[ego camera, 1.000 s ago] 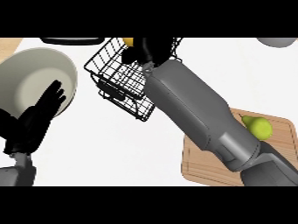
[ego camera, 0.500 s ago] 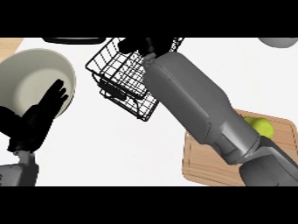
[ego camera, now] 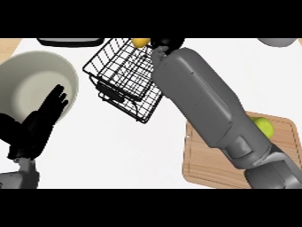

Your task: Pick the lemon from the cutting board and place it in the tiered basket

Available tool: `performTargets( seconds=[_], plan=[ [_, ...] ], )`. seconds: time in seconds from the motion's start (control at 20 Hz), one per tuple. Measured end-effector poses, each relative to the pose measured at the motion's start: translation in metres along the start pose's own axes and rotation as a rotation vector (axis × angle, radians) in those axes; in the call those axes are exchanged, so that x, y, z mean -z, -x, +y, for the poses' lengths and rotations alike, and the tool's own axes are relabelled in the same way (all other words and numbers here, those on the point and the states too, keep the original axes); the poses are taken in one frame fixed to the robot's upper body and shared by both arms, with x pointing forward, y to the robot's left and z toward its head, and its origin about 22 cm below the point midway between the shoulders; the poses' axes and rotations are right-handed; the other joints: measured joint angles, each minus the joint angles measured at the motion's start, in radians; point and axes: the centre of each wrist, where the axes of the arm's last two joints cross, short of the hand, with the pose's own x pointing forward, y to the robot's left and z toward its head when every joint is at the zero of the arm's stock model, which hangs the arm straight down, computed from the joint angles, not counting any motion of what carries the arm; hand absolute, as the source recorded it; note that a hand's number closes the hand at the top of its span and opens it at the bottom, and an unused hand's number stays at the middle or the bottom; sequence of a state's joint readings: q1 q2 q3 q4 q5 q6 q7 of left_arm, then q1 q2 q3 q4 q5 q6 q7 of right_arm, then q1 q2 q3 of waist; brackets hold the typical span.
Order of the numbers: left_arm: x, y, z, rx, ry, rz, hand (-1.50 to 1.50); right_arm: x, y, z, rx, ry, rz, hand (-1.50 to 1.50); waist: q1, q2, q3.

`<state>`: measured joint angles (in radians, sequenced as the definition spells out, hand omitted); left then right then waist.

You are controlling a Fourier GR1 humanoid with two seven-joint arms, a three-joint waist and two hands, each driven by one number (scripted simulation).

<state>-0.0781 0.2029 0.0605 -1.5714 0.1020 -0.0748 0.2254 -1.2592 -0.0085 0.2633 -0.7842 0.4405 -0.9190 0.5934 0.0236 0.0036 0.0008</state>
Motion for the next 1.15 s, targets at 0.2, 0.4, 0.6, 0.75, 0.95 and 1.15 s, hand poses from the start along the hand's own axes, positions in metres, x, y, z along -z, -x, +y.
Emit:
performTargets(
  seconds=[0.2, 0.4, 0.6, 0.75, 0.95, 1.15],
  plan=[
    [0.002, -0.001, 0.005, -0.002, -0.023, -0.004, 0.00, 0.012, 0.005, -0.021, 0.096, 0.082, 0.004, -1.50, -0.019, -0.004, 0.000],
    [-0.003, 0.002, 0.013, 0.002, -0.034, 0.010, 0.00, 0.027, 0.013, -0.054, 0.145, 0.175, 0.015, -1.50, -0.034, -0.009, 0.000],
    [-0.006, 0.000, 0.017, -0.003, -0.047, 0.019, 0.00, 0.041, 0.029, -0.102, 0.166, 0.262, 0.030, -1.50, -0.048, -0.014, 0.000],
    [-0.010, 0.004, 0.019, -0.006, -0.046, 0.020, 0.00, 0.043, 0.038, -0.144, 0.177, 0.300, 0.036, -1.50, -0.054, -0.015, 0.000],
    [-0.012, 0.006, 0.021, 0.000, -0.044, 0.022, 0.00, 0.035, 0.043, -0.199, 0.184, 0.336, 0.029, -1.50, -0.055, -0.015, -0.001],
    [-0.009, 0.005, 0.015, -0.005, -0.040, 0.018, 0.00, 0.021, 0.053, -0.254, 0.165, 0.350, 0.028, -1.50, -0.051, -0.012, -0.001]
  ],
)
